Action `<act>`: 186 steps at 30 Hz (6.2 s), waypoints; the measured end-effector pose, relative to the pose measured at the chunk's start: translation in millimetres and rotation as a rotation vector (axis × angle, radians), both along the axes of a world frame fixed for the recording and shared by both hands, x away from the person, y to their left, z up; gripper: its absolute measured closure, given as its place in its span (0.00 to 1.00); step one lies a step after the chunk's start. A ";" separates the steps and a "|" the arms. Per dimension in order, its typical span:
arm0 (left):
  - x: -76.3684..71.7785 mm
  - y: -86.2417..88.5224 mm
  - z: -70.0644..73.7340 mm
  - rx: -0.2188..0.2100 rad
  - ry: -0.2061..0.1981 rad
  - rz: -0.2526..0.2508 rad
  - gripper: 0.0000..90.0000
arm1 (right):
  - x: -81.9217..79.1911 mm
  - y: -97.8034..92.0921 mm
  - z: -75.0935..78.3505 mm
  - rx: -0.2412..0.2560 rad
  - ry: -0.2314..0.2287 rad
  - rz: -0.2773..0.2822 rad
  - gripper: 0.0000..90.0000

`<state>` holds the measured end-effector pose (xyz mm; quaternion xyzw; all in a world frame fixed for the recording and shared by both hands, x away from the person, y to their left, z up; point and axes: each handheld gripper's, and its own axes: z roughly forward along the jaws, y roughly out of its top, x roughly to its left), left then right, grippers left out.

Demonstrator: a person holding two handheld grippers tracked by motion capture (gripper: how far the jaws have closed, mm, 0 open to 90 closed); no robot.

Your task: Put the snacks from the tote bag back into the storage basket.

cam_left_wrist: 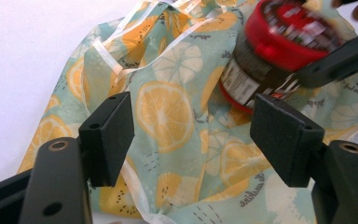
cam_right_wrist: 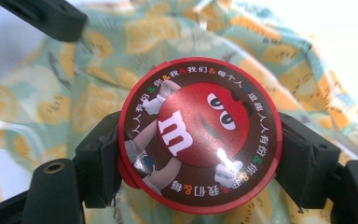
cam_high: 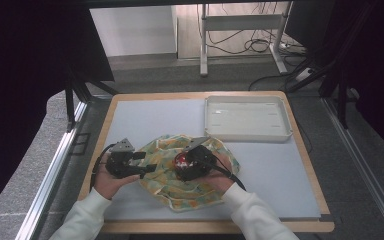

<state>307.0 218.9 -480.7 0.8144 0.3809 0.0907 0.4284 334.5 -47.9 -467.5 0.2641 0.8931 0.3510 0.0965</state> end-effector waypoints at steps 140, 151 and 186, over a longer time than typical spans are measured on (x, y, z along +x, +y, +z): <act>1.1 5.7 -4.3 0.004 0.019 -0.001 0.34 | 147.8 -104.0 24.4 0.082 -0.080 -0.437 0.17; 0.8 5.9 -4.2 0.002 0.021 0.006 0.34 | 82.3 -134.0 28.6 0.132 -0.116 -0.352 0.18; 0.7 6.9 -4.2 0.002 0.015 0.015 0.33 | 3.0 -192.7 -16.6 0.166 -0.108 -0.340 0.18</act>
